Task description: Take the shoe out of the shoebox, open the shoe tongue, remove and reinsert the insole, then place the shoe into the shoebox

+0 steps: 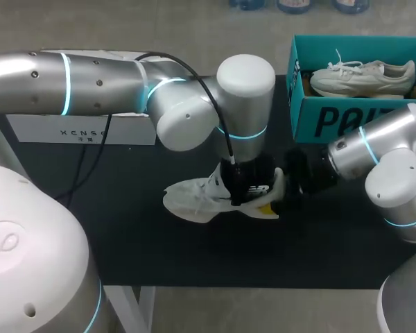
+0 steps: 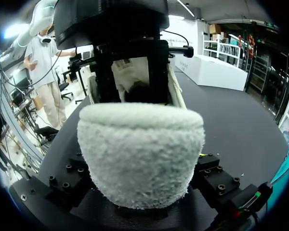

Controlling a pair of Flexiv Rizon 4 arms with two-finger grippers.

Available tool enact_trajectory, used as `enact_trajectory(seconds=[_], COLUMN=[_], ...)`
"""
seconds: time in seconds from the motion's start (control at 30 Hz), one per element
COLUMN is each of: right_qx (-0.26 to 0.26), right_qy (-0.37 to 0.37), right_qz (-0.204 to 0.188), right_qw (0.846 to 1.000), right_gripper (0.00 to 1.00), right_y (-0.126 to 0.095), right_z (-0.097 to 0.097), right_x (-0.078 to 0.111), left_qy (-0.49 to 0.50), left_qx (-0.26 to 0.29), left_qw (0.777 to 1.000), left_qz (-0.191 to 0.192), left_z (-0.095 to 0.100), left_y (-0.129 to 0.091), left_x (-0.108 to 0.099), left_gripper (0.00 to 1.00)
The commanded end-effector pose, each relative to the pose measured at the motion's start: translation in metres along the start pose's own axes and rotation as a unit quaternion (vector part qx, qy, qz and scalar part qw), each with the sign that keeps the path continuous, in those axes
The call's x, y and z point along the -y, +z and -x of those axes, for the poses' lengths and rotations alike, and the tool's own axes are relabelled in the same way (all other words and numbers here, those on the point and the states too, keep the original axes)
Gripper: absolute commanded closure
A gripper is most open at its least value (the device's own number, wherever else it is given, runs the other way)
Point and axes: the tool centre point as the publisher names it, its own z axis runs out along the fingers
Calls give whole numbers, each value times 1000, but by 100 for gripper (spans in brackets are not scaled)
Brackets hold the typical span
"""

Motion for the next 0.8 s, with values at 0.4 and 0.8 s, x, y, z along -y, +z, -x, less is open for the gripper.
enact_trajectory(seconds=[0.4,0.8], right_qx=[0,0], right_qy=[1,1], right_qz=[-1,-1], right_qw=[1000,1000], right_gripper=[100,100], right_y=[4,4], right_z=[3,3], right_x=[4,4], left_qy=[-23,-76], left_qx=[17,8], left_qw=[1000,997], left_qz=[13,-26], left_z=[9,-7], left_y=[50,38], left_x=[-1,-3], left_gripper=[100,100])
